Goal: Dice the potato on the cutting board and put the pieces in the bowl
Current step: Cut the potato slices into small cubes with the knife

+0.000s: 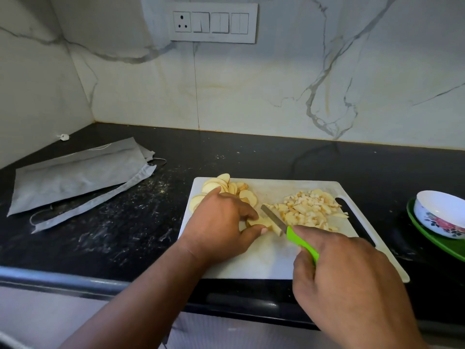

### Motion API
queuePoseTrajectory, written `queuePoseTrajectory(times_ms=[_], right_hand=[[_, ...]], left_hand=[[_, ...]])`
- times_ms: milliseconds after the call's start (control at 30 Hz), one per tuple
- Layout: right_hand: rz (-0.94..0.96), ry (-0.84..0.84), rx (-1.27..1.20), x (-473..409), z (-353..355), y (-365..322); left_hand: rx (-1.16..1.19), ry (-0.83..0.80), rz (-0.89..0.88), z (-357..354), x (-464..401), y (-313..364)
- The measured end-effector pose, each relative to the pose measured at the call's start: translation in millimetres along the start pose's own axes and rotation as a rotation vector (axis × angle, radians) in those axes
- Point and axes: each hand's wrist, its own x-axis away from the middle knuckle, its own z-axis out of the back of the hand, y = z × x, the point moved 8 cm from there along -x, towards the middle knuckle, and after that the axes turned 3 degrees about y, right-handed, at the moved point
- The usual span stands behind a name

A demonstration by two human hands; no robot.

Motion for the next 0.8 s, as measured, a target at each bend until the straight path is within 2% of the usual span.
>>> queuePoseTrajectory(times_ms=[233,367,600,700,800], right_hand=[[0.044,-0.019,0.023,-0.5,-4.0,-7.8],[0.051,-0.053,0.031,-0.8,-7.8,-11.1],[0.049,-0.132,-0.001,16.4,0.7,-6.1],[0.055,-0.167,0.091,35.4,6.7,-4.4],[0.097,-0.071,0.086,35.2,22.2,-7.9]], left_hand=[[0.101,-0.057,-0.075,-2.8,-0.3,2.2],[0.132,-0.031,-0.1,0.0,0.4,4.2],[0.133,-0.017,-0.023,0.3,1.6,0.2],[0.147,-0.03,0.008,0.2,1.7,-2.5],[0.145,-0.007,0.032,2.1,3.2,-4.0]])
